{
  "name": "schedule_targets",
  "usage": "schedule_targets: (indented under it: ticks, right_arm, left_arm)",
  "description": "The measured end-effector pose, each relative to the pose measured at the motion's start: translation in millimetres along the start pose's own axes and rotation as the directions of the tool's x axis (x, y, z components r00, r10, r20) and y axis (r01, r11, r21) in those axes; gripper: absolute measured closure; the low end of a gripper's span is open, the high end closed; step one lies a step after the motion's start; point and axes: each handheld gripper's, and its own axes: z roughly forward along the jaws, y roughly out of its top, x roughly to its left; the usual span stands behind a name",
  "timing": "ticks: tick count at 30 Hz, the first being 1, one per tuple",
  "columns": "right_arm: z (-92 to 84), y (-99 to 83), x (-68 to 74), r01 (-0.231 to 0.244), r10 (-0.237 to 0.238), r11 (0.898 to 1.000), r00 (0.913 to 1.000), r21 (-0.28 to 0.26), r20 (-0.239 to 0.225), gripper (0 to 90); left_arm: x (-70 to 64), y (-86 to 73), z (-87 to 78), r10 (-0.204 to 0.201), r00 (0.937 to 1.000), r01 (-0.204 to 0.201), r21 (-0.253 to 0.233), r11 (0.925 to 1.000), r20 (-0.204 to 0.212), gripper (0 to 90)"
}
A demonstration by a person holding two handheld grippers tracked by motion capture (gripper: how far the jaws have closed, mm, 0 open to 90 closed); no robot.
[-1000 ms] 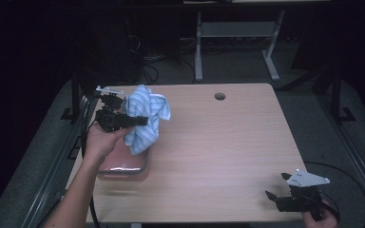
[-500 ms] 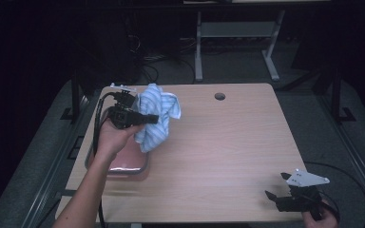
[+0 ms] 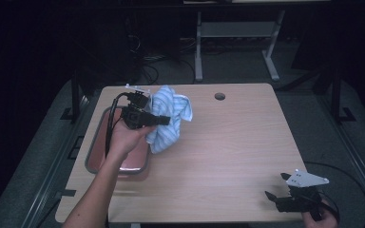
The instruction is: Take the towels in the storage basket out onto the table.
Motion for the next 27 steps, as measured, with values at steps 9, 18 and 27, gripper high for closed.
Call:
schedule_targets:
  ticks: [9,18,27]
  right_arm:
    - [1.9,0.3,1.2,0.008,-0.008,1.000,1.0000,0.004,-0.005,13.9]
    - [1.0,-0.2,1.2,0.006,-0.006,1.000,1.0000,0.006,-0.003,13.9]
    - [1.1,-0.1,1.7,0.007,-0.007,1.000,1.0000,0.004,-0.005,13.9]
  left_arm:
    - [-5.5,1.9,8.7,0.012,0.9999,-0.012,0.013,0.9998,0.012,68.0]
    - [-11.5,3.3,21.5,0.024,0.9994,-0.025,0.029,0.9993,0.024,68.0]
    - [-16.1,3.8,31.5,0.027,0.9988,-0.029,0.036,0.9989,0.041,68.0]
